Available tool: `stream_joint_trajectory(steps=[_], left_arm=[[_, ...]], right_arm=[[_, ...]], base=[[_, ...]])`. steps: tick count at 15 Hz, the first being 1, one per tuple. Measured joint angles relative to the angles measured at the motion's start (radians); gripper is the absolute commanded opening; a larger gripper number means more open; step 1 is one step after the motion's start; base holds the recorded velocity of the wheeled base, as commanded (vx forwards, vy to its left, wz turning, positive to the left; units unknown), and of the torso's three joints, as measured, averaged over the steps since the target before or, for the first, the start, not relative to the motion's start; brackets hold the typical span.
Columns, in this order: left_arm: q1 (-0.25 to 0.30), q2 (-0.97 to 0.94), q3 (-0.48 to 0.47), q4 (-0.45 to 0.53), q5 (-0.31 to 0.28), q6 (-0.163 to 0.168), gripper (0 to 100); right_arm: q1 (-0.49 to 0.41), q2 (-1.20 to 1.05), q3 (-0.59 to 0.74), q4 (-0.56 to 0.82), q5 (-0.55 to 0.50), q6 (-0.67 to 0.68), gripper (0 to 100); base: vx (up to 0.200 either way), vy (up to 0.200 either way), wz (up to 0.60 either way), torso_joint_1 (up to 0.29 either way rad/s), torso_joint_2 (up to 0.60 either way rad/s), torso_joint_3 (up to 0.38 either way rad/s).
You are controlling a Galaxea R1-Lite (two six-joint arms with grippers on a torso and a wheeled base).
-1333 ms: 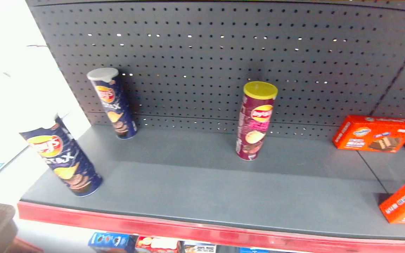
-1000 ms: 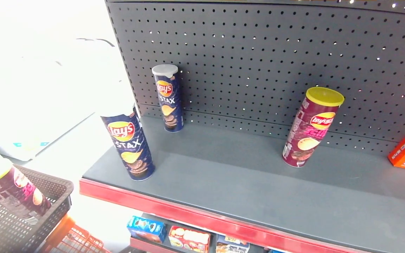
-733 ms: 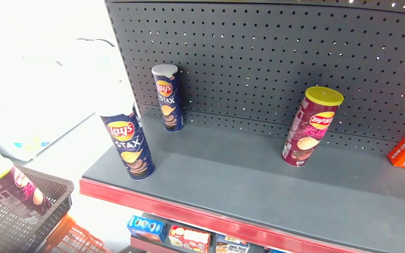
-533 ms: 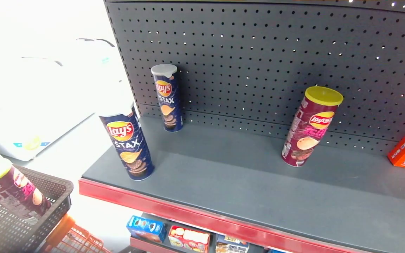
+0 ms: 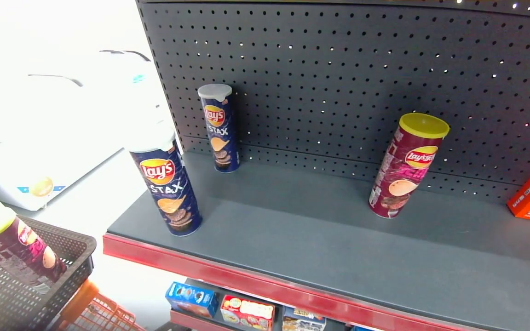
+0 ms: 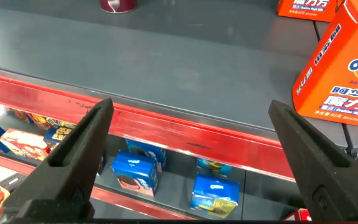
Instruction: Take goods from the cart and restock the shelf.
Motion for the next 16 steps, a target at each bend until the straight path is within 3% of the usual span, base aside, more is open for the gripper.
stream_joint_trajectory(steps=[6,8,10,13,16], left_arm=[[0.0,0.0,-0.008,0.001,0.021,0.006,100],[0.002,0.026,-0.073,0.029,0.038,0.027,100],[0.015,0.13,-0.164,0.058,0.107,0.057,100],[0.013,0.355,-0.262,0.039,0.287,0.094,100],[0.002,0.58,-0.36,-0.001,0.368,0.101,100]], right_arm=[[0.0,0.0,0.0,0.0,0.0,0.0,100],[0.0,0.0,0.0,0.0,0.0,0.0,100],[0.0,0.0,0.0,0.0,0.0,0.0,100],[-0.001,0.0,0.0,0.0,0.0,0.0,100],[0.0,0.0,0.0,0.0,0.0,0.0,100]], base=[[0.0,0.0,0.0,0.0,0.0,0.0],[0.0,0.0,0.0,0.0,0.0,0.0],[0.0,0.0,0.0,0.0,0.0,0.0],[0.0,0.0,0.0,0.0,0.0,0.0],[0.0,0.0,0.0,0.0,0.0,0.0]])
